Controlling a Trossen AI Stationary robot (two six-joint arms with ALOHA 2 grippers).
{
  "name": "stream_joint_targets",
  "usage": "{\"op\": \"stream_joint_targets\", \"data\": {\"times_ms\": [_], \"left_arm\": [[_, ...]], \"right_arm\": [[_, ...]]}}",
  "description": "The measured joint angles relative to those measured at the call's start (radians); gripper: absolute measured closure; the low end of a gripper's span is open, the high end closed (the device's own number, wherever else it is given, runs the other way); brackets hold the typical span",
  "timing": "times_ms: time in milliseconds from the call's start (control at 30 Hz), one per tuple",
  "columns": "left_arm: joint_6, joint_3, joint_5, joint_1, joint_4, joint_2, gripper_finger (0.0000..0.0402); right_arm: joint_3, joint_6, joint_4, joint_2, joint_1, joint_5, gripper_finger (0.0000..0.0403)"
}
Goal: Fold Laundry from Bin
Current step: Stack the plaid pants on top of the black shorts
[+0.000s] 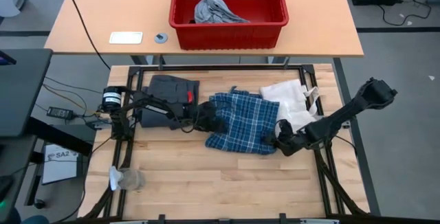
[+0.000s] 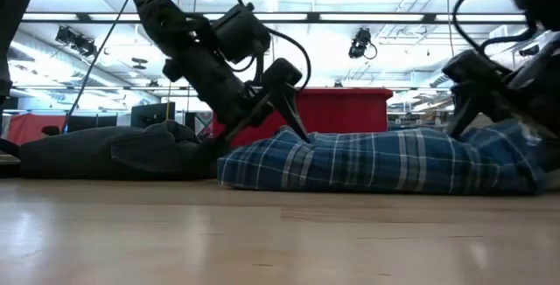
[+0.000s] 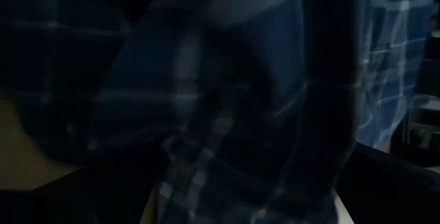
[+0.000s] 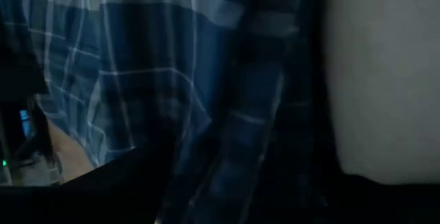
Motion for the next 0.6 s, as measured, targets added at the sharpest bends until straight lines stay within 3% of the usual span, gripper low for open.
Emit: {"op": "stream_joint_targets", "data": {"times_ms": [133, 267, 433, 600], "left_arm": [[0.007, 0.007, -0.005, -0.029, 0.088, 0.039, 0.0024], [0.008, 0.028, -0.017, -0.056, 0.104, 0.069, 0.0086], [0.015, 0.034, -0.020, -0.076, 0.112, 0.091, 0.0204], [0.152, 0.032, 0.027, -0.078, 0.148, 0.086, 0.0354]], "right_arm": [[0.001, -0.065, 0.166, 0.098, -0.056, -0.023, 0.0083], [0.001, -0.095, 0.348, 0.192, -0.083, -0.041, 0.0132], [0.024, -0.146, 0.451, 0.287, -0.105, -0.095, 0.0215], [0.070, -0.200, 0.459, 0.326, -0.110, -0.125, 0.0321]]}}
